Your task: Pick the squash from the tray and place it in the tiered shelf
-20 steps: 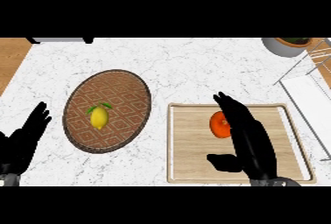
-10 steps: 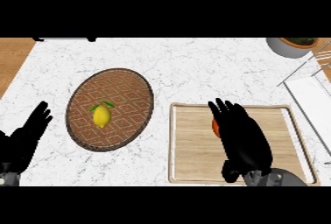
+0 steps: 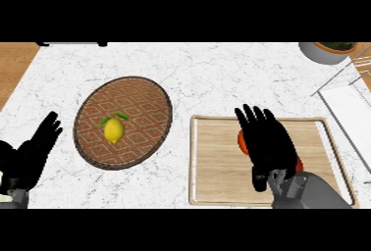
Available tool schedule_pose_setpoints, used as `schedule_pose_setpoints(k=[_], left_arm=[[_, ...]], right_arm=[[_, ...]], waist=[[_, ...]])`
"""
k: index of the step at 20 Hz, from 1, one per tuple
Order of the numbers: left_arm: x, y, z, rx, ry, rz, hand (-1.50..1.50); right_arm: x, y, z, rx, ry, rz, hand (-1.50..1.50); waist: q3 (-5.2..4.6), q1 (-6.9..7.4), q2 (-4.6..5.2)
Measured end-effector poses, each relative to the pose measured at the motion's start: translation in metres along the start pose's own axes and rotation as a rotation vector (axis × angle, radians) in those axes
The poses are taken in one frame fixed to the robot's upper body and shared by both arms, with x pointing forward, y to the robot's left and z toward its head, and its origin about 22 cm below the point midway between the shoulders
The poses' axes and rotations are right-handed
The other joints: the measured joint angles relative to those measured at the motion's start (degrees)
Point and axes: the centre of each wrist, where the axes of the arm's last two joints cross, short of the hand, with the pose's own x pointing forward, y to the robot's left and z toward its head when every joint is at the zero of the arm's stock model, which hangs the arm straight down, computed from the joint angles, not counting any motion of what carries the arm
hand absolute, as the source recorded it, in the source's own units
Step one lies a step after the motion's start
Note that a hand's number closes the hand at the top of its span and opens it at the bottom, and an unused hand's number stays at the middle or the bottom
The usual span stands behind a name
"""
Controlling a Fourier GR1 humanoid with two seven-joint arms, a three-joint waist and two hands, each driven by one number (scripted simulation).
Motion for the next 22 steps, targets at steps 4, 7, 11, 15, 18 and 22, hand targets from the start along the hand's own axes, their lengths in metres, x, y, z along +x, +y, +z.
schedule_pose_setpoints(k=[4, 7, 11, 15, 18, 22], left_arm=[[0.001, -0.001, 0.000, -0.002, -0.001, 0.004, 0.00], [0.003, 0.001, 0.003, 0.002, -0.003, 0.004, 0.00], [0.002, 0.000, 0.003, -0.002, 0.005, 0.007, 0.00], [0.000, 0.000, 0.005, -0.001, 0.001, 0.005, 0.00], [0.004, -0.010, 0.005, 0.001, -0.001, -0.001, 0.00], [0.004, -0.006, 0.005, -0.001, 0.002, -0.003, 0.00]], right_arm=[[-0.003, 0.008, -0.013, 0.018, 0.028, 0.031, -1.50], [-0.012, 0.011, -0.025, 0.016, 0.047, 0.029, -1.50], [-0.024, 0.022, -0.035, 0.013, 0.050, 0.036, -1.50], [-0.029, 0.032, -0.044, 0.010, 0.040, 0.037, -1.50], [-0.029, 0.036, -0.056, 0.008, 0.037, 0.033, -1.50], [-0.030, 0.040, -0.062, 0.023, 0.038, 0.034, -1.50]], waist=[[0.02, 0.03, 0.00], [0.02, 0.06, 0.01], [0.03, 0.02, 0.01], [0.03, 0.03, 0.00], [0.04, 0.09, 0.02], [0.03, 0.06, 0.00]])
